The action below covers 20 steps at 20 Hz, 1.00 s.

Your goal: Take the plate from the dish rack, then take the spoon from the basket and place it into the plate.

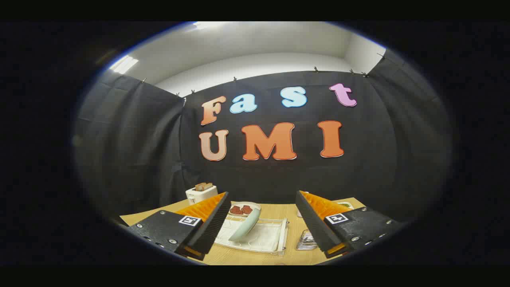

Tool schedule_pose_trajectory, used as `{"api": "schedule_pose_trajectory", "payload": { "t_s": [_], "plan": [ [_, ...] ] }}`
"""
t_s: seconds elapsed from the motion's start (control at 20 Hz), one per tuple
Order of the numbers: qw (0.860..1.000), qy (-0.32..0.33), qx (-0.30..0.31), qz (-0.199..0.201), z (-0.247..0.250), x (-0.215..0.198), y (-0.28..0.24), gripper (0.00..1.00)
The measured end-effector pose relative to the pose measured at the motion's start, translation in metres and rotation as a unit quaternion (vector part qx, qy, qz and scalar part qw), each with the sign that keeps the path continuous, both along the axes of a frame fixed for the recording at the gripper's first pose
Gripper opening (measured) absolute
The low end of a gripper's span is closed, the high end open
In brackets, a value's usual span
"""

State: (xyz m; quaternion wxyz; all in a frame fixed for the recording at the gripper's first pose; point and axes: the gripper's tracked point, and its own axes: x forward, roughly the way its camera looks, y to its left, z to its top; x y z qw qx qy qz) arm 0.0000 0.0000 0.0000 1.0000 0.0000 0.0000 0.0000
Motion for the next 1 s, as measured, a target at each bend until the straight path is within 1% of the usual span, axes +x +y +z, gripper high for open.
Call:
{"api": "schedule_pose_trajectory", "payload": {
  "t_s": [0.35,0.5,0.7,0.8,1.0],
  "plan": [
    [1.0,0.006,0.026,-0.001,0.007,0.0,-0.006,0.98],
    [0.999,0.015,0.032,0.006,0.008,0.003,-0.003,0.98],
    [0.999,0.021,0.034,0.005,0.009,0.007,-0.004,0.98],
    [0.999,0.038,0.032,0.008,0.0,0.012,-0.001,0.98],
    [0.994,0.104,0.036,0.017,-0.033,0.029,0.004,0.98]
  ]
}}
